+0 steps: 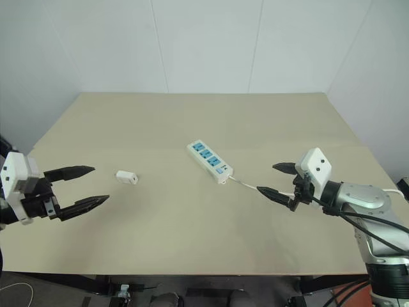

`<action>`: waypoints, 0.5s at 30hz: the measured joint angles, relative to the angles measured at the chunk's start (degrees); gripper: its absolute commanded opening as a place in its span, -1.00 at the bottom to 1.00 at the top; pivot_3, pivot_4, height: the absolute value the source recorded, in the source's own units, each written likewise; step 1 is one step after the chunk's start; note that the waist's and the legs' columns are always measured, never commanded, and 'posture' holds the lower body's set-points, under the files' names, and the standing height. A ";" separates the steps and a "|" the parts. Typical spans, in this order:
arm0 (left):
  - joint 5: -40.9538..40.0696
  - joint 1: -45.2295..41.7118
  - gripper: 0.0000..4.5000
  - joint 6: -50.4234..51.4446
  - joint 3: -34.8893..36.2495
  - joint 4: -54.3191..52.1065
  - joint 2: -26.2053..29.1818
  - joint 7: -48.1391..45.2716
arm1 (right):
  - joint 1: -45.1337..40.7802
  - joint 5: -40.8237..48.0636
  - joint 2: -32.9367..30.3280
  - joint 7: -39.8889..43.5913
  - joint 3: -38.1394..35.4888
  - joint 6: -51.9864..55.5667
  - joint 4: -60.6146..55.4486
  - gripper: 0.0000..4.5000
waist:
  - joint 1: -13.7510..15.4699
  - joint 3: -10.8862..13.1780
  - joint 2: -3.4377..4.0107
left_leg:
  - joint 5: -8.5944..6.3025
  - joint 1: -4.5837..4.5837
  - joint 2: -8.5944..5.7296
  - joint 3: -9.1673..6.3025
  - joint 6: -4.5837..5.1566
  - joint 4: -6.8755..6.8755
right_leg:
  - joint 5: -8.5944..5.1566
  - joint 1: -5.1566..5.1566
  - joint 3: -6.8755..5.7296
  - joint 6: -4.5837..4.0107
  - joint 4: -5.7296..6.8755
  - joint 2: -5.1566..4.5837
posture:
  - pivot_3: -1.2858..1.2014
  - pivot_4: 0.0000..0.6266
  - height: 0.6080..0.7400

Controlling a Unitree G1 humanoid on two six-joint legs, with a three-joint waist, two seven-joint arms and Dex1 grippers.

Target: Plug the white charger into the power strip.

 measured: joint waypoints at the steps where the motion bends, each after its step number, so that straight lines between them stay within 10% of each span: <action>1: 0.00 -0.02 1.00 0.00 0.00 0.03 0.00 0.00 | 0.00 0.00 0.00 -0.02 0.00 0.01 0.00 0.99 | 0.00 0.00 0.00 | 0.00 0.00 0.00 0.00 0.00 0.00 | 0.00 0.00 0.00 0.00 0.00 0.00 | 0.03 -0.52 1.00; 15: 0.01 -0.33 1.00 -0.01 -0.15 0.53 0.00 0.01 | -0.04 0.06 0.39 -1.12 0.00 0.66 -0.18 0.99 | 0.01 0.00 0.00 | 0.00 0.00 0.00 0.00 0.00 0.00 | 0.00 0.00 0.00 0.00 0.00 0.00 | 0.03 -0.52 1.00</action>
